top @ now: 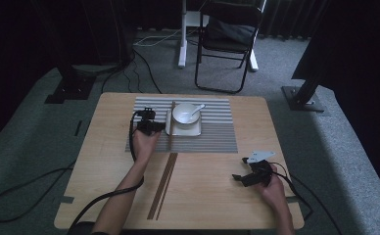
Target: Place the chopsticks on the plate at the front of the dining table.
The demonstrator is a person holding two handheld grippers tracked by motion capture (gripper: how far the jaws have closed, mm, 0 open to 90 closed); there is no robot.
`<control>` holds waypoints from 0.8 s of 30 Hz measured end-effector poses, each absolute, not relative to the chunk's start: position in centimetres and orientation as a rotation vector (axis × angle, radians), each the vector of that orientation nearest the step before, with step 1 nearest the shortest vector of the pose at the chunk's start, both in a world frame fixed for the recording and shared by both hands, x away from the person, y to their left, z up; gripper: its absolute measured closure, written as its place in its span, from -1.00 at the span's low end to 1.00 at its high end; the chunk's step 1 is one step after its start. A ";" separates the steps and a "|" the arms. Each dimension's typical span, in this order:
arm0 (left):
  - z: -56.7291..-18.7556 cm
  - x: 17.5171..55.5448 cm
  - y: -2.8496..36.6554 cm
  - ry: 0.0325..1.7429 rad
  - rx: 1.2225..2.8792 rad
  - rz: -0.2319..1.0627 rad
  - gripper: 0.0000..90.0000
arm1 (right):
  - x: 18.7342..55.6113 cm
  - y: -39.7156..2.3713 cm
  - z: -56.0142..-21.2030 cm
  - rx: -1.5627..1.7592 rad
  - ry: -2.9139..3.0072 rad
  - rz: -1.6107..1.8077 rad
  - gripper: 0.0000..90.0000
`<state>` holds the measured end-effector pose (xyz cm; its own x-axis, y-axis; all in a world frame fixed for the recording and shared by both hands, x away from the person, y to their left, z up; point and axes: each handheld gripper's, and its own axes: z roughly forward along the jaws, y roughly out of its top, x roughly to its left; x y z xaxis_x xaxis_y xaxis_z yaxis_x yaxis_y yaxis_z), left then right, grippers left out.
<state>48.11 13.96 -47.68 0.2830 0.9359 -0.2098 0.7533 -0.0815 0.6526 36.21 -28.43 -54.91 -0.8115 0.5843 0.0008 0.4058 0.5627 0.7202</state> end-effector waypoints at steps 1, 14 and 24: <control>-47.4 47.7 14.3 1.508 1.871 0.335 0.32 | 36.2 -28.4 -54.9 0.826 2.559 1.089 -0.73; -46.6 42.5 16.6 1.392 1.874 0.316 0.12 | 36.2 -28.4 -54.9 0.826 2.559 1.089 -0.73; -49.4 39.8 19.9 1.460 1.885 0.319 0.10 | 36.2 -28.4 -54.9 0.826 2.559 1.089 -0.73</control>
